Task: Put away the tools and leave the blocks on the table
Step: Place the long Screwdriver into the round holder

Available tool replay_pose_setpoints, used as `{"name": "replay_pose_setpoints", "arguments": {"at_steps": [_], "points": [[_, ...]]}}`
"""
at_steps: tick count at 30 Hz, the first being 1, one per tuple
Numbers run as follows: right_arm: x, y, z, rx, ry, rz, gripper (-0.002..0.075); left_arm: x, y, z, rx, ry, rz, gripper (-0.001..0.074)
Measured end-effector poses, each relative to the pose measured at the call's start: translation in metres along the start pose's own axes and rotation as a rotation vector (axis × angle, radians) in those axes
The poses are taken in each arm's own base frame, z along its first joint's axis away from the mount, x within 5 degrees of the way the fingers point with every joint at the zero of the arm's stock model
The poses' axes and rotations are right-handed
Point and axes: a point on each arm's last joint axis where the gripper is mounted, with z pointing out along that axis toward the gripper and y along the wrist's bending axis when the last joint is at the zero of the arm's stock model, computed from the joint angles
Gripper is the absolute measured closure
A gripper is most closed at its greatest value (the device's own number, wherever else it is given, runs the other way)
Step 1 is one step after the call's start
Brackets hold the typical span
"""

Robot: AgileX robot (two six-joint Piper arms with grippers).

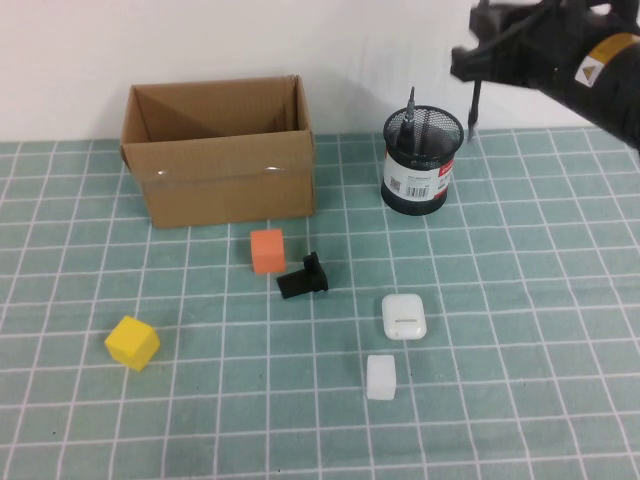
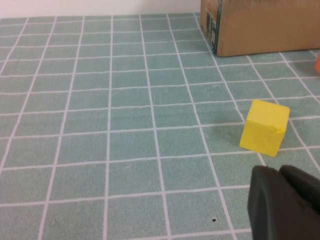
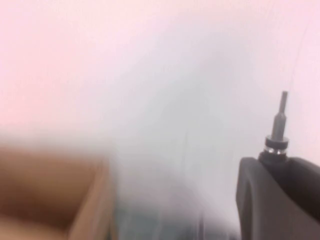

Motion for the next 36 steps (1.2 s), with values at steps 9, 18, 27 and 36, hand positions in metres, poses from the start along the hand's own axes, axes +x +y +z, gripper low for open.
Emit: {"name": "replay_pose_setpoints", "arguments": {"at_steps": [9, 18, 27, 36], "points": [[0.040, -0.006, 0.057, -0.020, -0.242, 0.037, 0.0687, 0.000, 0.000, 0.000, 0.000, 0.000, 0.000, 0.0738], [0.097, -0.012, 0.108, 0.010, -0.146, 0.083, 0.0687, 0.000, 0.000, 0.000, 0.000, 0.000, 0.000, 0.0738], [0.110, -0.014, 0.112, 0.026, -0.043, 0.069, 0.0404, 0.000, 0.000, 0.000, 0.000, 0.000, 0.000, 0.0738], [0.046, -0.009, 0.067, 0.029, 0.066, 0.068, 0.0347, 0.000, 0.000, 0.000, 0.000, 0.000, 0.000, 0.0738]]}}
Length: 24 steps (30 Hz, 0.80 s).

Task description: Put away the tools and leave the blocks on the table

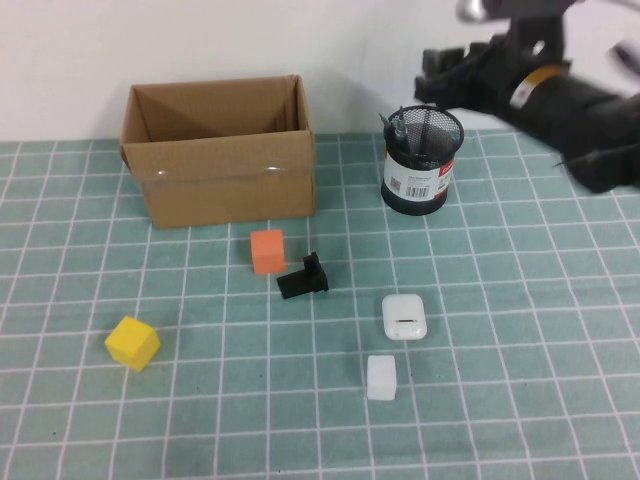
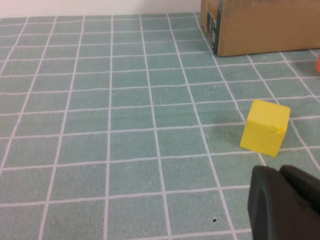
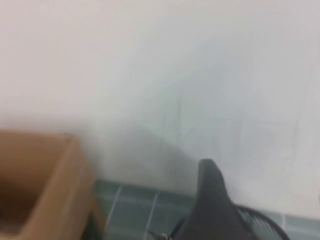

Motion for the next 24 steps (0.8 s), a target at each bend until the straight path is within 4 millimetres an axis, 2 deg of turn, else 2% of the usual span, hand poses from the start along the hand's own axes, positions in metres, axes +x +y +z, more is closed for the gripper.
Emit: {"name": "replay_pose_setpoints", "arguments": {"at_steps": [3, 8, 10, 13, 18, 24], "points": [[-0.030, 0.004, -0.039, 0.005, 0.078, 0.000, 0.0383, 0.000, 0.000, 0.000, 0.000, 0.000, 0.000, 0.0738], [-0.066, 0.008, -0.112, 0.020, 0.219, -0.026, 0.0561, 0.000, 0.000, 0.000, 0.000, 0.000, 0.000, 0.0738], [-0.074, 0.009, -0.138, 0.025, 0.269, -0.026, 0.0634, 0.000, 0.000, 0.000, 0.000, 0.000, 0.000, 0.0738], [-0.080, 0.009, -0.170, 0.037, 0.325, -0.039, 0.0702, 0.000, 0.000, 0.000, 0.000, 0.000, 0.000, 0.0738], [-0.088, 0.009, -0.201, 0.048, 0.340, -0.051, 0.0731, 0.000, 0.000, 0.000, 0.000, 0.000, 0.000, 0.0738], [-0.087, 0.005, -0.210, 0.081, 0.368, -0.092, 0.0734, 0.000, 0.000, 0.000, 0.000, 0.000, 0.000, 0.0738]]}}
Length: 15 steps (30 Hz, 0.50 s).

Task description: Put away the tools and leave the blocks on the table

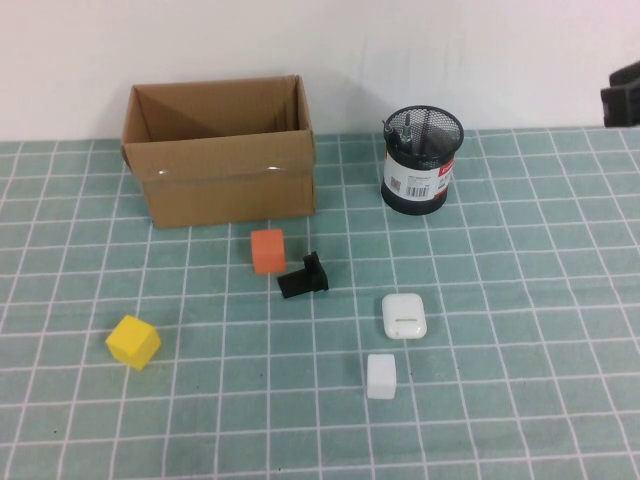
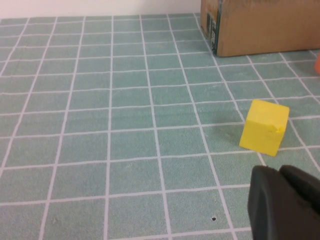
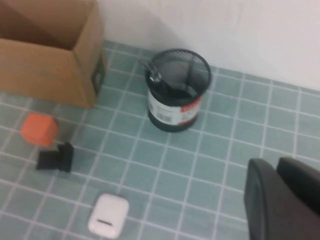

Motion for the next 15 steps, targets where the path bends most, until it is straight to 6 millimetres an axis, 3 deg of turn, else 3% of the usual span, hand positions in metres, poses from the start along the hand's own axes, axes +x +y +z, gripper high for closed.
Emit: {"name": "replay_pose_setpoints", "arguments": {"at_steps": [4, 8, 9, 10, 13, 14, 15], "points": [[0.013, -0.003, 0.004, 0.017, 0.035, -0.054, 0.0734, 0.000, 0.000, 0.000, 0.000, 0.000, 0.000, 0.0738], [0.050, -0.013, 0.000, 0.037, -0.007, -0.112, 0.0734, 0.000, 0.000, 0.000, 0.000, 0.000, 0.000, 0.0738], [0.063, -0.017, -0.005, 0.048, -0.038, -0.107, 0.0734, 0.000, 0.000, 0.000, 0.000, 0.000, 0.000, 0.0738], [0.098, -0.027, -0.037, 0.125, -0.304, -0.108, 0.0735, 0.000, 0.000, 0.000, 0.000, 0.000, 0.000, 0.0738], [0.149, -0.033, -0.043, 0.193, -0.389, -0.087, 0.0735, 0.000, 0.000, 0.000, 0.000, 0.000, 0.000, 0.0738], [0.145, -0.030, -0.030, 0.143, -0.212, -0.075, 0.0734, 0.000, 0.000, 0.000, 0.000, 0.000, 0.000, 0.0738], [0.162, -0.032, -0.033, 0.167, -0.247, -0.067, 0.0735, 0.000, 0.000, 0.000, 0.000, 0.000, 0.000, 0.0738]]}}
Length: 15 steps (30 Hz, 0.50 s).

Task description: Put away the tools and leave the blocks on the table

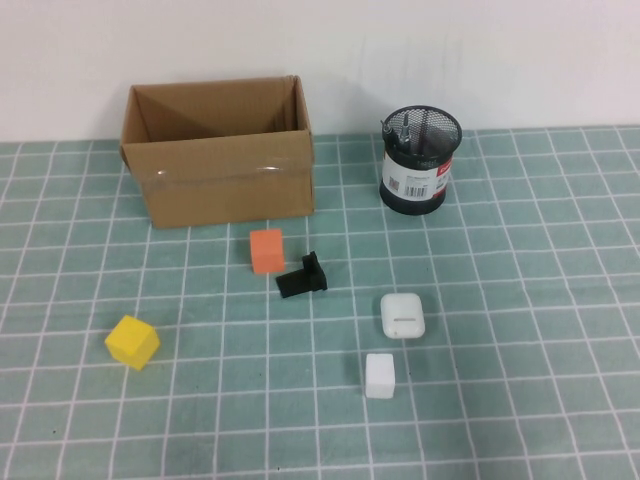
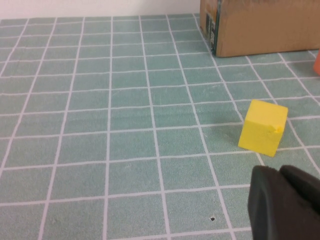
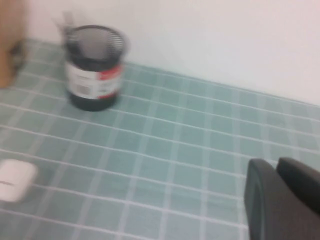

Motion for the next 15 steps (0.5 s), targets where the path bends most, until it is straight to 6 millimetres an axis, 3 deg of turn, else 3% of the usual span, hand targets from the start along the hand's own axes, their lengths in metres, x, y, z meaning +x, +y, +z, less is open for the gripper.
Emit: {"name": "replay_pose_setpoints", "arguments": {"at_steps": [4, 9, 15], "points": [[0.062, 0.000, -0.015, 0.094, -0.087, 0.029, 0.0735, 0.000, 0.000, 0.000, 0.000, 0.000, 0.000, 0.0738], [0.119, 0.005, -0.021, 0.177, -0.154, 0.046, 0.0736, 0.000, 0.000, 0.000, 0.000, 0.000, 0.001, 0.0738], [0.139, 0.009, -0.024, 0.184, -0.098, 0.086, 0.0736, 0.000, 0.000, 0.000, 0.000, -0.002, 0.001, 0.0738]]}}
